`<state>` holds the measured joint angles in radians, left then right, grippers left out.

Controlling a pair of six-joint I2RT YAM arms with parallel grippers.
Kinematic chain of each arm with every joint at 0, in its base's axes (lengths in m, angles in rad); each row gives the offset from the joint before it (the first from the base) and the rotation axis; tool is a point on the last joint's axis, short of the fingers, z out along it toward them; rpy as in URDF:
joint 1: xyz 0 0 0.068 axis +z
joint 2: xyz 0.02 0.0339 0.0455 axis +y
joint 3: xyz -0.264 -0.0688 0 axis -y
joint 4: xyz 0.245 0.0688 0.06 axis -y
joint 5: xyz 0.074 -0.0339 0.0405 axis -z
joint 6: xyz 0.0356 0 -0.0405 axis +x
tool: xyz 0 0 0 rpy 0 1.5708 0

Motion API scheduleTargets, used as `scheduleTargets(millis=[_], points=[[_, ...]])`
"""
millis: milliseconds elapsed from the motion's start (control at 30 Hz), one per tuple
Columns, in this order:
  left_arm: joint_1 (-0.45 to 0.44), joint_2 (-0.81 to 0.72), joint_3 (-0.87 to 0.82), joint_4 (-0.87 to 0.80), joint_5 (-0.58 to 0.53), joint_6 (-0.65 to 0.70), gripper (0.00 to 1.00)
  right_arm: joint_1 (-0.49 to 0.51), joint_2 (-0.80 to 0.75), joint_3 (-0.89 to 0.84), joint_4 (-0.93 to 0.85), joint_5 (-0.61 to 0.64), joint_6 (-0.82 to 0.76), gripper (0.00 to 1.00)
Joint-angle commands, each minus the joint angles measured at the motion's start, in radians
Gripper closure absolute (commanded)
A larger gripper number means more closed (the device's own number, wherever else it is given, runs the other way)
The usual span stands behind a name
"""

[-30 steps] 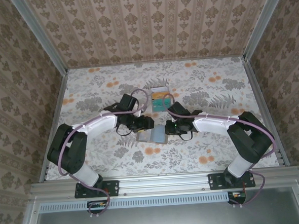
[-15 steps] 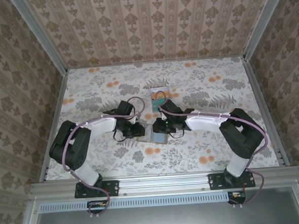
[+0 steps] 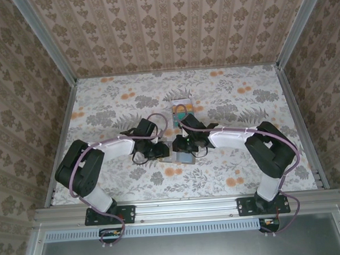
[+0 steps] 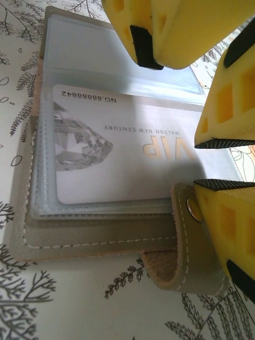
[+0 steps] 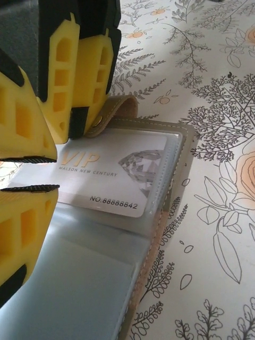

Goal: Take the credit cards out of the card holder

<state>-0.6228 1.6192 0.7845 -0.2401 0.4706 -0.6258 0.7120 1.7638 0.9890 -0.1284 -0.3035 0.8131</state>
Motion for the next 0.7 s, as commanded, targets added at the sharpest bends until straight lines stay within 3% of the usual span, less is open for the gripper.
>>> scheduleTargets(millis=[0, 667], points=[[-0.006, -0.008, -0.022, -0.053, -0.023, -0.018, 0.74, -0.007, 0.036, -0.014, 0.027, -0.031, 0.042, 0.78], [-0.015, 0.01, -0.025, -0.06, -0.025, -0.017, 0.75, -0.013, 0.084, -0.061, 0.117, -0.083, 0.129, 0.83]])
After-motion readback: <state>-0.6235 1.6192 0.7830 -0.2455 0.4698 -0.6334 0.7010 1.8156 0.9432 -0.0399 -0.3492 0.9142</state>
